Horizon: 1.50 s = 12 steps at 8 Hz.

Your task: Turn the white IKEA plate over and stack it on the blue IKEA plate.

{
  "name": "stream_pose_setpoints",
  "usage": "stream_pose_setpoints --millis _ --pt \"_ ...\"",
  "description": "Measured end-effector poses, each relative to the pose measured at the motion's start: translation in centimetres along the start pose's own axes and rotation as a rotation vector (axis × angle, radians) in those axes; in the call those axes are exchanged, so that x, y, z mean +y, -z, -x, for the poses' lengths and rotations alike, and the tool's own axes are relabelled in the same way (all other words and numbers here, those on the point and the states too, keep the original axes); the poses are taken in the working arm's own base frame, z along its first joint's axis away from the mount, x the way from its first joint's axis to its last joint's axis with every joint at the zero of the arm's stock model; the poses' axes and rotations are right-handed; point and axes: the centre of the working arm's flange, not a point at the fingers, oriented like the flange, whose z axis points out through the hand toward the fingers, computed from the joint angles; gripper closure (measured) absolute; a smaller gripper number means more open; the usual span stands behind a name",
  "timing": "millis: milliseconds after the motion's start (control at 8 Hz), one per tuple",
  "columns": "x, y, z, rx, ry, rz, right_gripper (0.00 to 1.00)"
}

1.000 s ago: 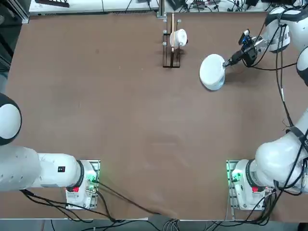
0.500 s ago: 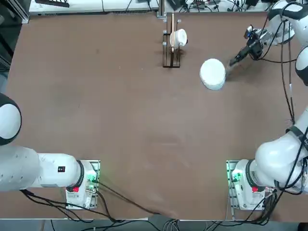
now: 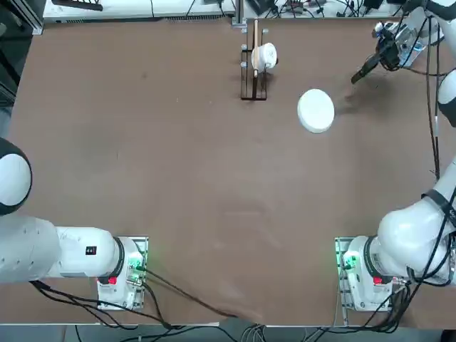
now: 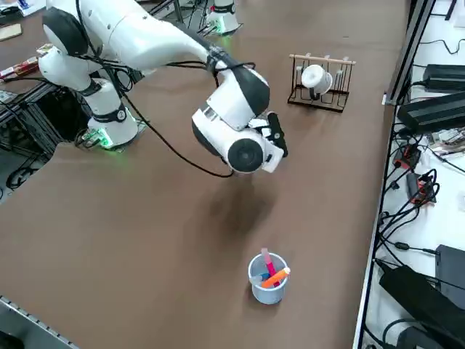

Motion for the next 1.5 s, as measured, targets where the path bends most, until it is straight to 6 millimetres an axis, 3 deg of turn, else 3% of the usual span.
stream_pose_setpoints --millis 250,500,625,750,875,1000,1250,1500 --pt "-3.0 4.5 -3.5 -0.049 -0.046 0.153 0.01" --pt "-9.0 6.8 -8.0 -0.118 -0.191 0.334 0.00" --pt "-13.0 6.3 -10.7 -0.154 -0.296 0.443 0.00" --pt "-16.5 4.3 -13.4 -0.172 -0.392 0.543 0.00" --pt "-18.6 1.4 -15.4 -0.160 -0.458 0.617 0.00" --pt "-18.6 -1.4 -15.8 -0.130 -0.492 0.661 0.00" --pt "-15.9 -6.0 -12.5 -0.067 -0.539 0.704 0.00" --pt "-14.9 -10.2 -8.5 -0.025 -0.577 0.732 0.00"
